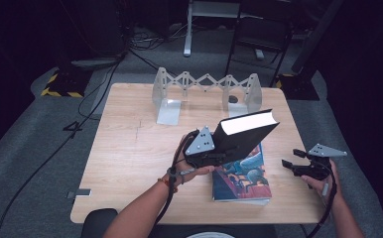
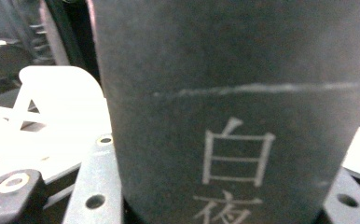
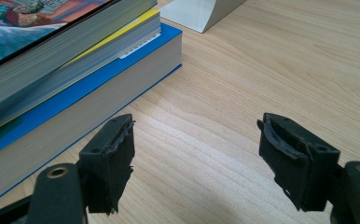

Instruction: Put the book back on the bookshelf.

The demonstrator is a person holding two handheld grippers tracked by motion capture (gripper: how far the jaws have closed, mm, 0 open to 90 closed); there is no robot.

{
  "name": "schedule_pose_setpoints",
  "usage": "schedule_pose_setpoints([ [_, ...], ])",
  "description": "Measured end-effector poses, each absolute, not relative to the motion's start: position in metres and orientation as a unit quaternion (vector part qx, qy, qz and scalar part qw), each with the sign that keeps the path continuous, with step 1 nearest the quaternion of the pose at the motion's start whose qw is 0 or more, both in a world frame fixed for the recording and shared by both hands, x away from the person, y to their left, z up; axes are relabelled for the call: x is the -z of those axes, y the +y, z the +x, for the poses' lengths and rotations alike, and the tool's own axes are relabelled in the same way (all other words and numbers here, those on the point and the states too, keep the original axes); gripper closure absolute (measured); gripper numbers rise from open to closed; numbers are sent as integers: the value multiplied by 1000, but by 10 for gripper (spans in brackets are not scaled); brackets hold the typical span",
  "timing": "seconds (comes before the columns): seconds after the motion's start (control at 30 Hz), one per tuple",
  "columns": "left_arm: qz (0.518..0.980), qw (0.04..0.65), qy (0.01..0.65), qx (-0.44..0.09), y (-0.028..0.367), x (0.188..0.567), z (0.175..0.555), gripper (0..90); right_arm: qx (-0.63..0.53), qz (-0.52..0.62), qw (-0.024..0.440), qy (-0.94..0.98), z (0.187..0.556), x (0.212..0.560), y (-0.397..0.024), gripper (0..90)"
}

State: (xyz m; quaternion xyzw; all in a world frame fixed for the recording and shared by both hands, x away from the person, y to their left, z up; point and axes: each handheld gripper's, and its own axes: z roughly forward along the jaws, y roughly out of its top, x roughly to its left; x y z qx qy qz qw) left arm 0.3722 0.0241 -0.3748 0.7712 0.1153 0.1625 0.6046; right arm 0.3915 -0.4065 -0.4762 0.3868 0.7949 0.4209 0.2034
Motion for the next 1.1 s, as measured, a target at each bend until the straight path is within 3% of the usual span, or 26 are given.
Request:
schedule_pose_setpoints([
  [0.4,757,599,166,-202,52,371,395,533,-424,396,196,791,394,480,-407,226],
  [1.1,730,587,248,-247,100,376,426,532,-400,399,189,803,398,492,-402,232],
])
